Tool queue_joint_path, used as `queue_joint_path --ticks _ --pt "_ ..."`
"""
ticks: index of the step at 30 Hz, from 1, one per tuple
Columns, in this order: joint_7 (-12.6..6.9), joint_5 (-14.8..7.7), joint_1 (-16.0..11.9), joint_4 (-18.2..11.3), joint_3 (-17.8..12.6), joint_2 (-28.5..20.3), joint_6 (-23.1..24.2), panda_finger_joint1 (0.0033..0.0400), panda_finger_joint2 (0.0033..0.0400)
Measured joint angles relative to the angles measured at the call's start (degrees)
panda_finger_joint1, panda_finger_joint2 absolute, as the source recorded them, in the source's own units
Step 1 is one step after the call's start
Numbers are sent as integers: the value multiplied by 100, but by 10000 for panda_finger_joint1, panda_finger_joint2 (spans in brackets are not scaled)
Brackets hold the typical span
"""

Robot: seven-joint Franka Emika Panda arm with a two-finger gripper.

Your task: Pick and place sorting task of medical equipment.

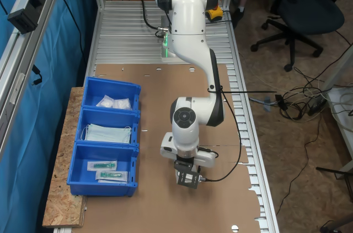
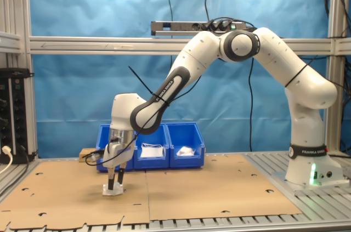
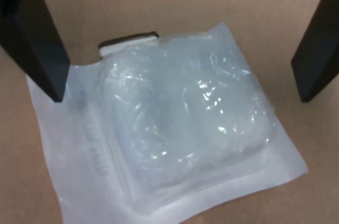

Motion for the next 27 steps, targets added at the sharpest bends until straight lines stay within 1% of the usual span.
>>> queue_joint_path --ticks 7,27 --pt "0 0 -6 100 0 79 0 400 400" --pt "0 0 -6 175 0 172 0 400 400"
